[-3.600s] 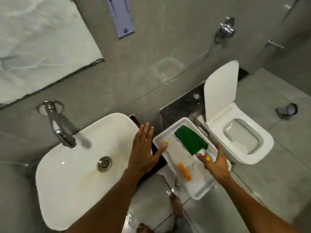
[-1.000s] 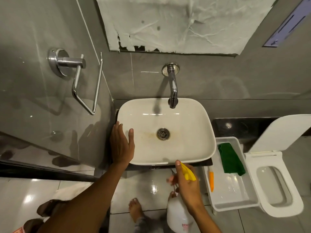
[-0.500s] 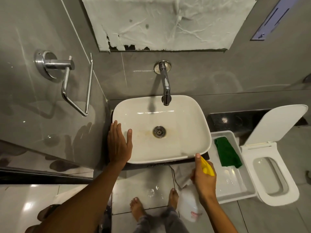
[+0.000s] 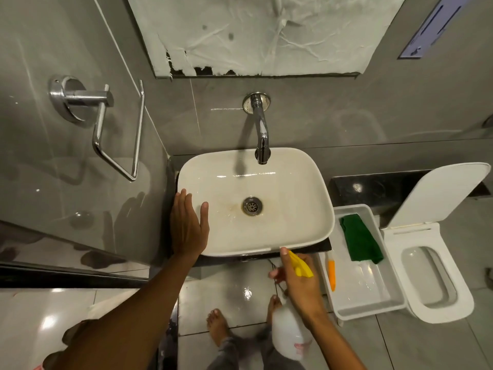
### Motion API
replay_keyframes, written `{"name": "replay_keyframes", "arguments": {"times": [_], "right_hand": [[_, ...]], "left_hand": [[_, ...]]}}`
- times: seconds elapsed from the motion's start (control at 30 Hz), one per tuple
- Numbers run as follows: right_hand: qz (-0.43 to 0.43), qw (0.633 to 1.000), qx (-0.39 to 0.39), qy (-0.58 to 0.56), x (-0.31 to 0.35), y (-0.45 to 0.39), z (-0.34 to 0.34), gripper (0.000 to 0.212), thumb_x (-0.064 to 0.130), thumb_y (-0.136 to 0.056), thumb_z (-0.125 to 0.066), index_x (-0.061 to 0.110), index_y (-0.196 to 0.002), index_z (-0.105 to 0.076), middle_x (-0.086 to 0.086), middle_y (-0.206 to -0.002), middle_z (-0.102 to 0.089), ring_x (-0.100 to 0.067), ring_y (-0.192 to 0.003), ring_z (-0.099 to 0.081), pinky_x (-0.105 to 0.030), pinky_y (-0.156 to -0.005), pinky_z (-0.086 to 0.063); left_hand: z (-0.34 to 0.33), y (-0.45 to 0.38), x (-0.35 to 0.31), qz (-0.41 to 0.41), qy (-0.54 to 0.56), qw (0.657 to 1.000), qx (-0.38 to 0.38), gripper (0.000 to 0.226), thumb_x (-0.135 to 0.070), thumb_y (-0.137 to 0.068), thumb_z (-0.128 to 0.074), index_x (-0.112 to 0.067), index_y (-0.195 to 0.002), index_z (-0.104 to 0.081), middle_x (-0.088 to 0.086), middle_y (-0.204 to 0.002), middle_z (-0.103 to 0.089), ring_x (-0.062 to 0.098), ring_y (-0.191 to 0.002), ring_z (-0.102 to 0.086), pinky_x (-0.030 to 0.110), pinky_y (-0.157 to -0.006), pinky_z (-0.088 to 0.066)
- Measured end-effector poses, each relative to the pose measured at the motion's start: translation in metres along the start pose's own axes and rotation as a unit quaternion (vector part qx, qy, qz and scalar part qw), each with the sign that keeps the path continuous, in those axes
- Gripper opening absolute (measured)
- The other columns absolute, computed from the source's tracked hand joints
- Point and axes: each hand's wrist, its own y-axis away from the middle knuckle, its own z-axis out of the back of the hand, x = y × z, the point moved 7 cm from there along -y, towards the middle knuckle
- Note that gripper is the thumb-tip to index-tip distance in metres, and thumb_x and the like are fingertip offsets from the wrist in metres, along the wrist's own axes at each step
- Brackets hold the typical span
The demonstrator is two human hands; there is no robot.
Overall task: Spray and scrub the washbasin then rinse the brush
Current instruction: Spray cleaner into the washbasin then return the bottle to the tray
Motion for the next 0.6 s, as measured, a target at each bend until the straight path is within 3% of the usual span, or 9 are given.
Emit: {"name": "replay_keyframes", "arguments": {"times": [0.1,0.17,0.27,0.33,0.43,0.53,0.6], "right_hand": [[0.013,1.000,0.015,-0.001,0.004,0.006,-0.018,0.067,0.067,-0.095,-0.061,0.001,-0.084,-0.061,-0.017,-0.057,-0.069,-0.032,-0.053,-0.068,-0.034,-0.053,-0.052],[0.006,1.000,0.021,-0.018,0.004,0.010,-0.026,0.064,0.063,-0.096,-0.063,-0.001,-0.093,-0.060,-0.016,-0.059,-0.071,-0.033,-0.058,-0.071,-0.034,-0.053,-0.054],[0.023,0.999,0.012,-0.019,0.010,0.010,-0.026,0.071,0.064,-0.094,-0.063,-0.007,-0.094,-0.058,-0.013,-0.054,-0.067,-0.027,-0.052,-0.068,-0.028,-0.054,-0.054],[0.011,0.999,-0.003,-0.034,0.011,0.009,-0.023,0.061,0.060,-0.096,-0.064,0.000,-0.101,-0.059,-0.011,-0.062,-0.074,-0.023,-0.056,-0.071,-0.026,-0.050,-0.052],[0.028,0.999,-0.035,-0.028,0.018,0.003,-0.012,0.064,0.054,-0.097,-0.066,-0.010,-0.100,-0.058,-0.001,-0.054,-0.067,-0.010,-0.048,-0.064,-0.020,-0.050,-0.051],[0.020,0.998,-0.056,-0.035,0.019,-0.003,0.000,0.054,0.055,-0.098,-0.065,0.002,-0.106,-0.058,-0.007,-0.067,-0.076,-0.014,-0.060,-0.072,-0.025,-0.058,-0.055],[0.036,0.996,-0.074,-0.026,0.025,-0.007,0.010,0.060,0.056,-0.098,-0.062,-0.004,-0.102,-0.061,-0.009,-0.064,-0.073,-0.011,-0.056,-0.070,-0.017,-0.056,-0.054]], "left_hand": [[0.000,0.001,-0.001,0.000,0.002,1.000,0.002,0.066,-0.051,-0.106,-0.039,-0.007,-0.155,-0.046,0.013,-0.170,-0.039,0.034,-0.159,-0.035,0.051,-0.128,-0.035],[0.000,0.000,-0.001,0.001,0.002,1.000,0.001,0.066,-0.051,-0.106,-0.039,-0.007,-0.155,-0.047,0.013,-0.169,-0.040,0.034,-0.159,-0.035,0.051,-0.128,-0.035],[0.000,0.000,-0.002,0.002,0.004,1.000,0.002,0.066,-0.051,-0.106,-0.039,-0.006,-0.154,-0.047,0.014,-0.169,-0.040,0.034,-0.159,-0.035,0.051,-0.128,-0.036],[0.000,0.000,-0.001,0.003,0.002,1.000,0.002,0.066,-0.051,-0.106,-0.039,-0.006,-0.154,-0.047,0.014,-0.168,-0.041,0.034,-0.159,-0.035,0.052,-0.127,-0.036],[0.000,0.001,-0.001,0.005,0.003,1.000,0.004,0.066,-0.051,-0.106,-0.039,-0.006,-0.154,-0.047,0.014,-0.168,-0.041,0.034,-0.159,-0.035,0.052,-0.126,-0.038],[0.000,0.000,0.000,0.007,0.005,1.000,0.005,0.066,-0.051,-0.106,-0.039,-0.007,-0.154,-0.047,0.014,-0.169,-0.040,0.033,-0.159,-0.035,0.051,-0.126,-0.038],[0.000,0.000,-0.001,0.005,0.003,1.000,0.006,0.066,-0.051,-0.106,-0.039,-0.007,-0.154,-0.047,0.014,-0.168,-0.041,0.033,-0.159,-0.034,0.051,-0.126,-0.038]]}}
